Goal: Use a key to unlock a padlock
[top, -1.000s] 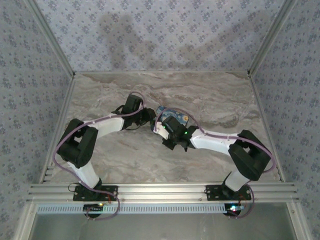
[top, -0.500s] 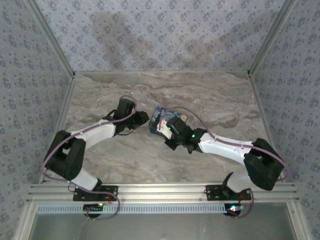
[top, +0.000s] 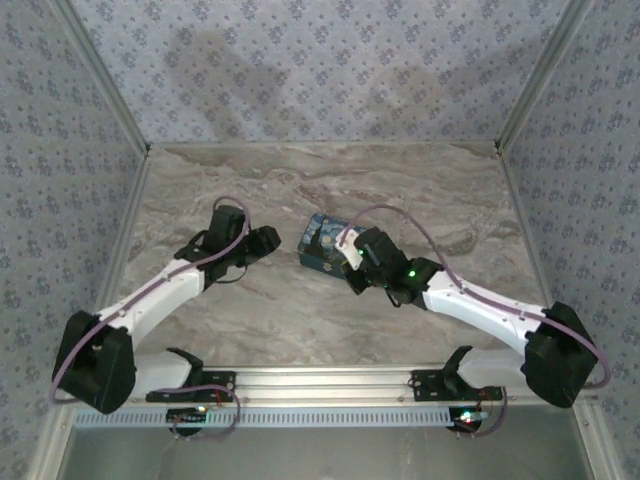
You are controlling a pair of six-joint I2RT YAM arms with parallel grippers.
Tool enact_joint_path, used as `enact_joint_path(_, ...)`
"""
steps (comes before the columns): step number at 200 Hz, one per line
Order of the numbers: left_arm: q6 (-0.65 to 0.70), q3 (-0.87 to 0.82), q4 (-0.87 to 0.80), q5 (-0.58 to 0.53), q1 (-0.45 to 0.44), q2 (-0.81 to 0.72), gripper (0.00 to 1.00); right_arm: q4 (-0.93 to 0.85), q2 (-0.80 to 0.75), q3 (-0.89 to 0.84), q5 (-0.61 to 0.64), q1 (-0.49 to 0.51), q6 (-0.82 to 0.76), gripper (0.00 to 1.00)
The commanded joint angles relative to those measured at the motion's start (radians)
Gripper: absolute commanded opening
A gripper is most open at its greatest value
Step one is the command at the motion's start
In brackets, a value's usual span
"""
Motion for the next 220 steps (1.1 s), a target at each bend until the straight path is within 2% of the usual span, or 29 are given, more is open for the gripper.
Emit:
enact_joint_path(1,0.045,-0.023,-0.103,-0.021,0.027,-0.058,0.58,-0.084,-0.055,-0.001,-0.014,-0.068,0.12,0.0)
enact_joint_path(33,0.049,-0.066,-0.125,-0.017,0.074,-0.134,0.64,-0.149,-0.118,0.0,-0.046,-0.22,0.226,0.0)
enact_joint_path(52,0.035,-0.107,-0.09,0.028,0.122,-0.16,0.66,-0.18,-0.125,-0.001,-0.068,-0.309,0.27,0.0)
enact_joint_path(74,0.027,-0.128,-0.084,0.054,0.165,-0.166,0.66,-0.209,-0.091,-0.01,-0.072,-0.411,0.321,0.0)
enact_joint_path(108,0.027,-0.133,-0.087,0.051,0.168,-0.169,0.66,-0.21,0.012,-0.019,-0.041,-0.524,0.393,0.0)
enact_joint_path(152,0.018,-0.145,-0.092,0.046,0.17,-0.175,0.66,-0.239,0.213,0.048,0.037,-0.559,0.424,0.0)
enact_joint_path(220,0.007,-0.166,-0.089,0.04,0.172,-0.185,0.66,-0.238,0.363,0.096,0.133,-0.537,0.437,0.02)
